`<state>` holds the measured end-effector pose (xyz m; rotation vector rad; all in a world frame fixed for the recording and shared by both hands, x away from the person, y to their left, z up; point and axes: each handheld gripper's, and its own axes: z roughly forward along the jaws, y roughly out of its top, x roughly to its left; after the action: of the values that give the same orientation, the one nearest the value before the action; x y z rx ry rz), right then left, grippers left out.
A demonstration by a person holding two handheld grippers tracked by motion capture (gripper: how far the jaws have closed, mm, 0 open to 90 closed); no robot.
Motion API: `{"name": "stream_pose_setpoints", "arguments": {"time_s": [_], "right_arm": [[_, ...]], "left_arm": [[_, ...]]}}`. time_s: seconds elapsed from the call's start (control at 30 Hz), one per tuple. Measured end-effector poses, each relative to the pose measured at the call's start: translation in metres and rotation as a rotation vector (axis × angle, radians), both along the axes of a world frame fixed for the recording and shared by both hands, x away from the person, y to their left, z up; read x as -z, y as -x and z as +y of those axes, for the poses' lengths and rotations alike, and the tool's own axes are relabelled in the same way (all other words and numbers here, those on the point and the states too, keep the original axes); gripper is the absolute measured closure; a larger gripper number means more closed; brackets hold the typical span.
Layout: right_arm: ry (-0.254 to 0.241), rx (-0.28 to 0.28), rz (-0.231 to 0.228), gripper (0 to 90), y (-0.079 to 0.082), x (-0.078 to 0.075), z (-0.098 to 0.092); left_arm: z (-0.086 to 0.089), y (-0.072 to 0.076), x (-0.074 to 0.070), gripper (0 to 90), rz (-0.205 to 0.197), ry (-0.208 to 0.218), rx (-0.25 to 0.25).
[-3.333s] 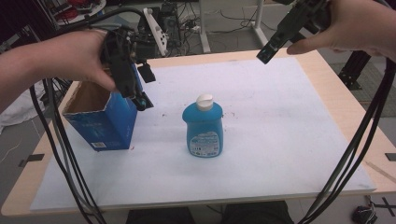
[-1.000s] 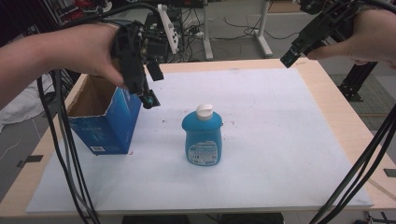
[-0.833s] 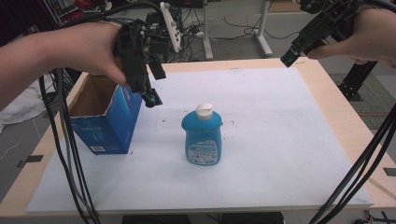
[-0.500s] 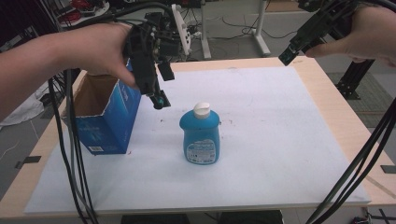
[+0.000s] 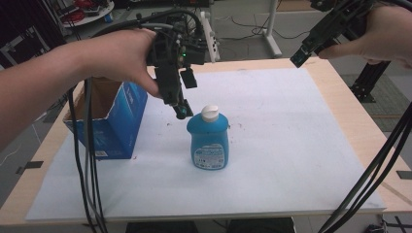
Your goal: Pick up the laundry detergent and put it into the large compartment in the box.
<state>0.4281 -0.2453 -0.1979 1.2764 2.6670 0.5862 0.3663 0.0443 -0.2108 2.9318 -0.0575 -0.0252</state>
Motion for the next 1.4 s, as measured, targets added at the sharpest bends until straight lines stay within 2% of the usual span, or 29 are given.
{"name": "stream_pose_setpoints", "arguments": {"time_s": [0.27,0.77,1.4], "right_arm": [[0.001,-0.003,0.0,18.9,0.0,0.001,0.0],[0.004,-0.002,0.005,18.9,-0.001,0.004,0.001],[0.005,-0.011,0.012,18.9,0.0,0.011,0.004]], "left_arm": [[-0.01,0.002,0.01,16.9,0.005,0.007,0.007],[-0.018,0.005,0.03,16.9,0.014,-0.006,0.012],[-0.037,0.009,0.057,16.8,0.015,-0.048,0.021]]}}
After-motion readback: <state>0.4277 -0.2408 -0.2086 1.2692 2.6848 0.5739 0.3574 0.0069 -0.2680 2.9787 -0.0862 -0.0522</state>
